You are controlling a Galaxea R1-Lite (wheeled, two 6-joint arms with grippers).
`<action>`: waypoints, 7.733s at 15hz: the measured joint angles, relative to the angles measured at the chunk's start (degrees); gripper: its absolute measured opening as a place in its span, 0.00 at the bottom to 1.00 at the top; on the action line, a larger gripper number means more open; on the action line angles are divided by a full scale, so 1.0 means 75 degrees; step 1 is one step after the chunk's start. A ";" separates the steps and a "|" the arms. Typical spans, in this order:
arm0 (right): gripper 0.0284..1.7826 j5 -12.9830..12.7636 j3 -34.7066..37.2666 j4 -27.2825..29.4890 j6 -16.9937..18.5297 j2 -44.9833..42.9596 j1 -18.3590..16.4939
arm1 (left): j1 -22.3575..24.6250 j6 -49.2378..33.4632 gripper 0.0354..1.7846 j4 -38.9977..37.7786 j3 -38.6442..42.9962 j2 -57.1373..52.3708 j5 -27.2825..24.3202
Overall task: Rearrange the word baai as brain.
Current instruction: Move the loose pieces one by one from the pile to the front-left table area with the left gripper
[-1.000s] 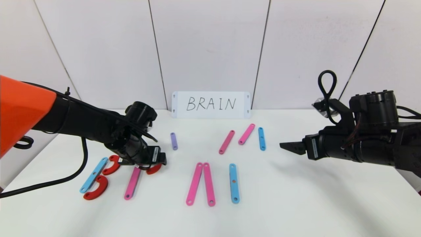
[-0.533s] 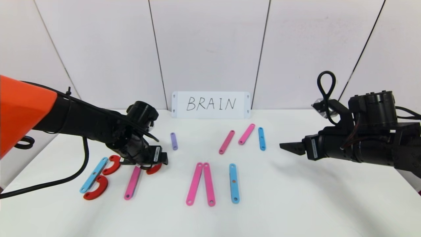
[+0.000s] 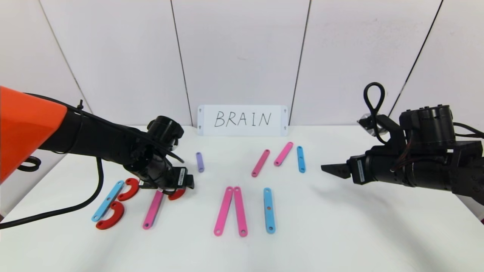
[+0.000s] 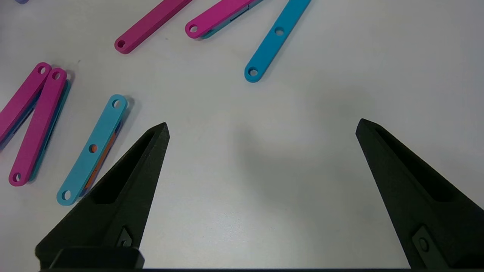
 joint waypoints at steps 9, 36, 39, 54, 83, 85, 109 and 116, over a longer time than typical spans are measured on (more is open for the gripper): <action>0.97 -0.0015 0.0010 0.0005 0.0003 0.0049 0.0063 | -0.0010 0.0081 0.97 0.0031 0.0000 0.0104 0.0598; 0.97 -0.0013 0.0011 -0.0003 0.0003 0.0049 0.0052 | -0.0349 -0.0816 0.97 0.0501 -0.3173 0.1669 0.0926; 0.97 -0.0015 0.0011 -0.0003 0.0003 0.0049 0.0055 | -0.0379 -0.1081 0.97 0.0504 -0.3500 0.1986 0.1232; 0.97 -0.0013 0.0047 -0.0026 -0.0005 0.0055 0.0106 | -0.0463 -0.1253 0.14 0.0692 -0.3617 0.2202 0.1399; 0.97 -0.0015 0.0047 -0.0029 -0.0005 0.0215 0.0128 | -0.1642 -0.5741 0.14 0.2739 -0.0410 -0.0896 0.2204; 0.97 -0.0015 0.0044 -0.0029 -0.0002 0.0232 0.0133 | -0.1702 -0.5762 0.14 0.2448 -0.0141 -0.0845 0.2147; 0.97 -0.0015 0.0047 -0.0029 0.0007 0.0281 0.0169 | -0.1775 -0.5767 0.14 0.2159 0.0315 -0.0312 0.2032; 0.97 -0.0015 0.0050 -0.0029 0.0003 0.0281 0.0169 | -0.1746 -0.5770 0.14 0.2001 0.0307 -0.0231 0.2025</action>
